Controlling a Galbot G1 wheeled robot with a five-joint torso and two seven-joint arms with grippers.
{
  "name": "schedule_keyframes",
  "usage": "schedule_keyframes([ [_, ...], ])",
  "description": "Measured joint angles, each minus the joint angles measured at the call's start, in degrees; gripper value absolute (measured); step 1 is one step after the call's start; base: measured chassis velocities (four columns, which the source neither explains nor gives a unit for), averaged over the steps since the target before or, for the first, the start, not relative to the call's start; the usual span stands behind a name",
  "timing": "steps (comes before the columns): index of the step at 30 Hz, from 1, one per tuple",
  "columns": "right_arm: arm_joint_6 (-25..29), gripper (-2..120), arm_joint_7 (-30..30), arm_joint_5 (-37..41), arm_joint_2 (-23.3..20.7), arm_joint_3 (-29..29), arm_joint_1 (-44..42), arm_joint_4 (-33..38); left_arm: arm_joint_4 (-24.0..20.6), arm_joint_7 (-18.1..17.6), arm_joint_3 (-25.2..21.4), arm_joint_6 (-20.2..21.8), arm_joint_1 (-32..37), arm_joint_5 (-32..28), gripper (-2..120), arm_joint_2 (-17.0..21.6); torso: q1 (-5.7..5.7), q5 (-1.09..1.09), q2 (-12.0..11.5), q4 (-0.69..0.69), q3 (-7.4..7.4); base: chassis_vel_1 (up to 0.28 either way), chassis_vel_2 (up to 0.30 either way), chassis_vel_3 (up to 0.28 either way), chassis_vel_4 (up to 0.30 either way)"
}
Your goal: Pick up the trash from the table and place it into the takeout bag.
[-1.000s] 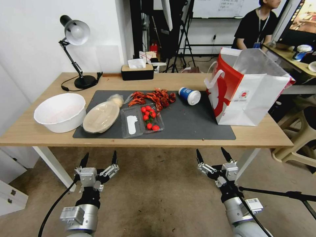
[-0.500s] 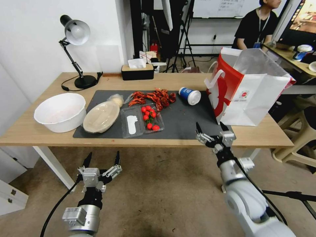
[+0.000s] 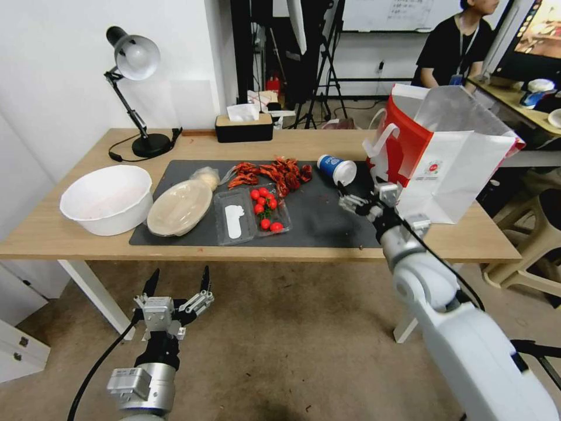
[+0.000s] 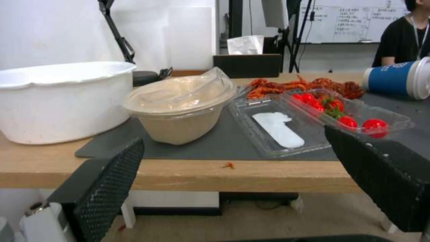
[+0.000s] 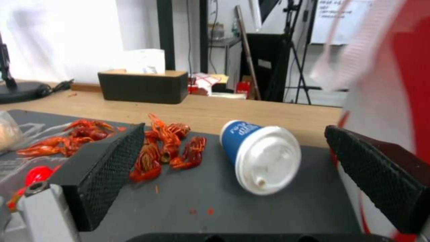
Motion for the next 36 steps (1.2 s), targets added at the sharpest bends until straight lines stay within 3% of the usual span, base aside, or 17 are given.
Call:
schedule_keyframes([
  [15, -6.3, 100, 3.9, 0.2, 2.1, -9.1, 18.1, -13.8, 0.5, -0.3, -1.0, 0.3, -0.4, -0.5, 100, 0.1, 0.00, -0.01, 0.0, 0.01, 0.00, 0.000, 0.000, 0.000, 0.000],
  [27, -9.4, 100, -0.6, 0.6, 5.3, -11.8, 28.6, -27.9, 0.8, -0.3, -1.4, 0.4, -0.4, -0.8, 100, 0.6, 0.00, 0.00, 0.0, 0.00, 0.00, 0.000, 0.000, 0.000, 0.000],
  [36, -9.3, 100, -1.6, 0.3, 6.3, -12.0, 30.7, -31.6, 1.0, -0.3, -1.4, 0.3, -0.4, -0.8, 100, 0.6, 0.00, 0.00, 0.0, 0.01, 0.00, 0.000, 0.000, 0.000, 0.000],
])
